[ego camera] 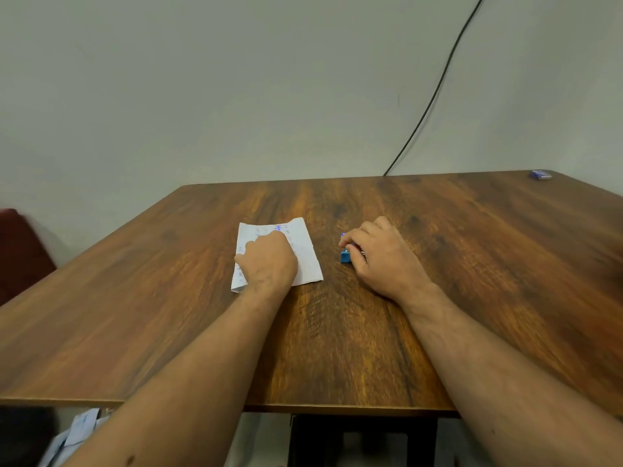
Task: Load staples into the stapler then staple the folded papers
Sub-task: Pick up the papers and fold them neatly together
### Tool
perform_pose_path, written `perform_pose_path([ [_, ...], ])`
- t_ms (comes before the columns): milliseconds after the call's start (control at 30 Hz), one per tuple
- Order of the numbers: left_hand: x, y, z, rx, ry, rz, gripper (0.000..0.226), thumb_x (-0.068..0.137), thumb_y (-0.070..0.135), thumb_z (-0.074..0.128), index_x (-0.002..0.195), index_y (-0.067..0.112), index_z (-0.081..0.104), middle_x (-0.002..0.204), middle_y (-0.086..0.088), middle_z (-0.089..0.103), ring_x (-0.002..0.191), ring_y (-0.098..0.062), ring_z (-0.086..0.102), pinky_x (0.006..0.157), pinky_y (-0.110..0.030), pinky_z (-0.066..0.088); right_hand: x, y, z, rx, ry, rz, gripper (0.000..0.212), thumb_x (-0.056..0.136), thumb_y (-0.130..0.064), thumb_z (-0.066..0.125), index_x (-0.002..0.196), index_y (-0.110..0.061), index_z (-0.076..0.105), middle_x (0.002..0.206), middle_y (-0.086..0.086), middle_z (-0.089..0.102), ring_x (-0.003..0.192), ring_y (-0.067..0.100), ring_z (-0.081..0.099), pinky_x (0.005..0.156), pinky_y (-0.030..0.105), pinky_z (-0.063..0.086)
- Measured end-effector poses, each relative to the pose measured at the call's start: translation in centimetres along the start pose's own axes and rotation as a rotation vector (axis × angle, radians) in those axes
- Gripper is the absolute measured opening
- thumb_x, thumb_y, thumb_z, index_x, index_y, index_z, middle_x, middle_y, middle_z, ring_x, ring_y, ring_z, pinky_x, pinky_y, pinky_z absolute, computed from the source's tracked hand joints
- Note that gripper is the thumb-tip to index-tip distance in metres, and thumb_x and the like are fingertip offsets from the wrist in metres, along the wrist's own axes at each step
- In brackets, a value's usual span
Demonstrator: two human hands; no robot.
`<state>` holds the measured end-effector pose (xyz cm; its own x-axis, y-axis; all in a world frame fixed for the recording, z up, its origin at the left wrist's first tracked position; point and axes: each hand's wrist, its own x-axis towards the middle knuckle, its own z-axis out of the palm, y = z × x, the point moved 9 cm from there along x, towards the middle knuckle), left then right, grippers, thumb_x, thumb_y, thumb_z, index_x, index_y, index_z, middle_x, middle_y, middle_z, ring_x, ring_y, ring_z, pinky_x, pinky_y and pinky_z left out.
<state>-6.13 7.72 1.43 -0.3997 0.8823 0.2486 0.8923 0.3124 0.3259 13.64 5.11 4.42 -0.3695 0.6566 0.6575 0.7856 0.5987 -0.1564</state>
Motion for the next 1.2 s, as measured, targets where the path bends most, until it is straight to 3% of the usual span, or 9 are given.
perform_pose_path([
  [100, 0.7, -0.8, 0.0, 0.042, -0.056, -0.075, 0.035, 0.094, 0.030, 0.059, 0.127, 0.017, 0.058, 0.139, -0.018, 0.056, 0.129, -0.038, 0.048, 0.107, -0.049, 0.037, 0.1, 0.0, 0.2, -0.001, -0.008, 0.002, 0.018, 0.098, -0.019, 0.057, 0.107, -0.020, 0.073, 0.104, -0.001, 0.069, 0.102, 0.018, 0.051, 0.091, 0.036, 0.045],
  [200, 1.2, -2.1, 0.2, -0.034, -0.162, -0.192, 0.071, 0.086, 0.050, 0.071, 0.142, 0.013, 0.044, 0.143, -0.018, 0.053, 0.133, -0.038, 0.046, 0.104, -0.047, 0.037, 0.1, 0.3, 0.4, -0.012, -0.022, 0.017, 0.019, 0.099, -0.021, 0.057, 0.109, -0.021, 0.073, 0.106, -0.002, 0.069, 0.104, 0.017, 0.050, 0.091, 0.032, 0.042],
  [367, 1.6, -2.6, 0.0, -0.170, -0.199, -0.256, 0.104, 0.074, 0.051, 0.084, 0.151, 0.011, 0.026, 0.148, -0.017, 0.046, 0.136, -0.036, 0.042, 0.098, -0.045, 0.045, 0.0, 0.6, 0.1, 0.010, 0.005, 0.035, 0.018, 0.099, -0.022, 0.057, 0.109, -0.021, 0.073, 0.105, -0.002, 0.071, 0.102, 0.016, 0.050, 0.088, 0.031, 0.043],
  [433, 1.6, -2.9, 0.3, -0.240, -0.208, -0.280, 0.099, 0.077, 0.042, 0.084, 0.151, 0.009, 0.027, 0.148, -0.017, 0.045, 0.135, -0.036, 0.045, 0.097, -0.046, 0.047, 0.0, 0.9, 0.1, 0.032, 0.015, 0.057, 0.018, 0.100, -0.023, 0.057, 0.109, -0.021, 0.073, 0.104, -0.003, 0.070, 0.100, 0.012, 0.048, 0.085, 0.027, 0.040],
  [567, 1.8, -3.3, 0.2, -0.397, -0.113, -0.245, 0.047, 0.093, 0.023, 0.061, 0.135, 0.009, 0.045, 0.128, -0.013, 0.061, 0.109, -0.033, 0.064, 0.075, -0.040, 0.052, -0.1, 1.8, 0.0, 0.112, 0.045, 0.127, 0.017, 0.100, -0.025, 0.058, 0.109, -0.022, 0.072, 0.104, -0.008, 0.069, 0.100, 0.007, 0.045, 0.076, 0.015, 0.034],
  [700, 2.1, -2.3, 1.0, -0.959, -0.183, -0.227, 0.006, 0.097, 0.017, 0.061, 0.103, 0.016, 0.059, 0.111, -0.009, 0.072, 0.091, -0.026, 0.073, 0.079, -0.044, 0.062, -0.3, 3.4, -1.1, 0.256, 0.154, 0.247, 0.020, 0.099, -0.030, 0.061, 0.116, -0.023, 0.069, 0.099, -0.015, 0.061, 0.098, 0.006, 0.048, 0.076, 0.012, 0.039],
  [800, 1.3, -0.1, 1.7, -1.315, -0.375, -0.232, 0.013, 0.097, 0.014, 0.064, 0.110, 0.015, 0.060, 0.103, -0.011, 0.078, 0.085, -0.030, 0.078, 0.068, -0.046, 0.064, -0.9, 4.9, -2.3, 0.407, 0.299, 0.363, 0.029, 0.095, -0.033, 0.067, 0.122, -0.021, 0.068, 0.096, -0.015, 0.063, 0.096, 0.010, 0.059, 0.080, 0.027, 0.052],
  [967, -0.8, 2.7, 2.6, -1.528, -0.553, -0.135, 0.023, 0.098, 0.018, 0.060, 0.121, 0.016, 0.060, 0.103, -0.007, 0.080, 0.091, -0.034, 0.078, 0.070, -0.047, 0.063, -1.6, 6.2, -2.3, 0.605, 0.343, 0.484, 0.048, 0.088, -0.040, 0.076, 0.130, -0.018, 0.067, 0.101, -0.015, 0.070, 0.085, -0.006, 0.069, 0.065, 0.016, 0.057],
  [1200, -2.1, 3.3, 2.9, -1.590, -0.582, -0.009, 0.030, 0.095, 0.006, 0.063, 0.125, 0.008, 0.062, 0.112, -0.016, 0.077, 0.099, -0.038, 0.075, 0.071, -0.048, 0.063, -1.7, 6.7, 0.6, 1.053, 0.110, 0.591, 0.014, 0.088, -0.021, 0.079, 0.101, -0.024, 0.076, 0.102, -0.001, 0.081, 0.087, 0.018, 0.079, 0.071, 0.040, 0.064],
])
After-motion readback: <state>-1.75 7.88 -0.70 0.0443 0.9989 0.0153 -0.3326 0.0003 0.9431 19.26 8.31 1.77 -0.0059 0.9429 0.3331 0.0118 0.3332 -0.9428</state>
